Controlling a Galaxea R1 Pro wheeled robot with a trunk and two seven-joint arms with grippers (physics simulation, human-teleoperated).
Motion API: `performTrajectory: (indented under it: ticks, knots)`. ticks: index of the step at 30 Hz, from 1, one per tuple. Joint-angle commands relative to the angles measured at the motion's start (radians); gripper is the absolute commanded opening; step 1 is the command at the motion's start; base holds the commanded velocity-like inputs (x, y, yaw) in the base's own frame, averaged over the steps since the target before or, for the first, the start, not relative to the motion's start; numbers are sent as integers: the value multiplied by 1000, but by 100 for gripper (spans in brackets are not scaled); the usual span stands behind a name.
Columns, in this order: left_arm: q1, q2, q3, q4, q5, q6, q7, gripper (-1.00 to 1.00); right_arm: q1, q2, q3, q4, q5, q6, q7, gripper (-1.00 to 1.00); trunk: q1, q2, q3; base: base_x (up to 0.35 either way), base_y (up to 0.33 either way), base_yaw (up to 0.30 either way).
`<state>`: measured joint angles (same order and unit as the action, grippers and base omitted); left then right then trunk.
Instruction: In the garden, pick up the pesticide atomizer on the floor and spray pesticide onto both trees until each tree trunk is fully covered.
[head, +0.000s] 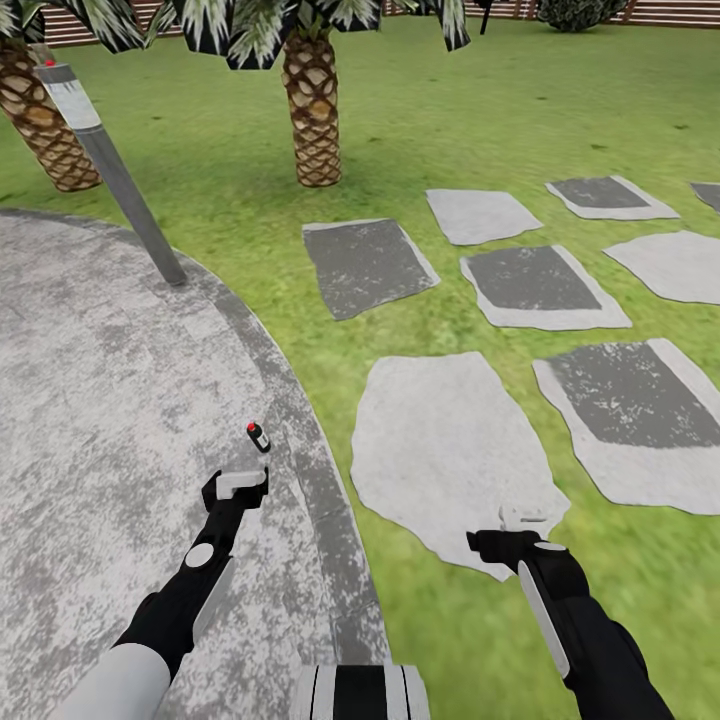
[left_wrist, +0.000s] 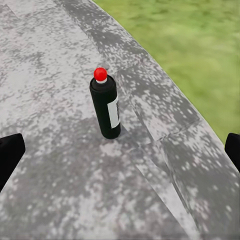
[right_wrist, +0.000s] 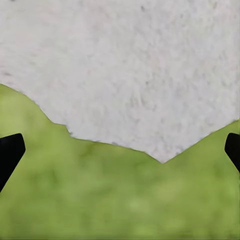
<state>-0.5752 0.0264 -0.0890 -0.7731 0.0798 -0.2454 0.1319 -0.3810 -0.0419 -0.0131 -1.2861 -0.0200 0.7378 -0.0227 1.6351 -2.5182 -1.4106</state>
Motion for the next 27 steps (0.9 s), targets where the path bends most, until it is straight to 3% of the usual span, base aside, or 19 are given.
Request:
performTrajectory:
  ticks: [1, 7, 19, 27]
  knots:
    - [0, 0, 0, 0, 0, 0, 0, 100, 0, 0, 0, 0, 0, 0, 0, 100, 0, 0, 0, 0, 0, 0]
    - [0, 1, 1, 0, 0, 1, 0, 100, 0, 0, 0, -1, 0, 0, 0, 100, 0, 0, -1, 57, 0, 0]
    - [0, 1, 2, 0, 0, 1, 0, 100, 0, 0, -1, -1, 0, 0, 0, 100, 0, 0, -1, 291, 0, 0]
    - [0, 1, 2, 0, 0, 1, 0, 100, 0, 0, -1, -1, 0, 0, 0, 100, 0, 0, -1, 60, 14, 0]
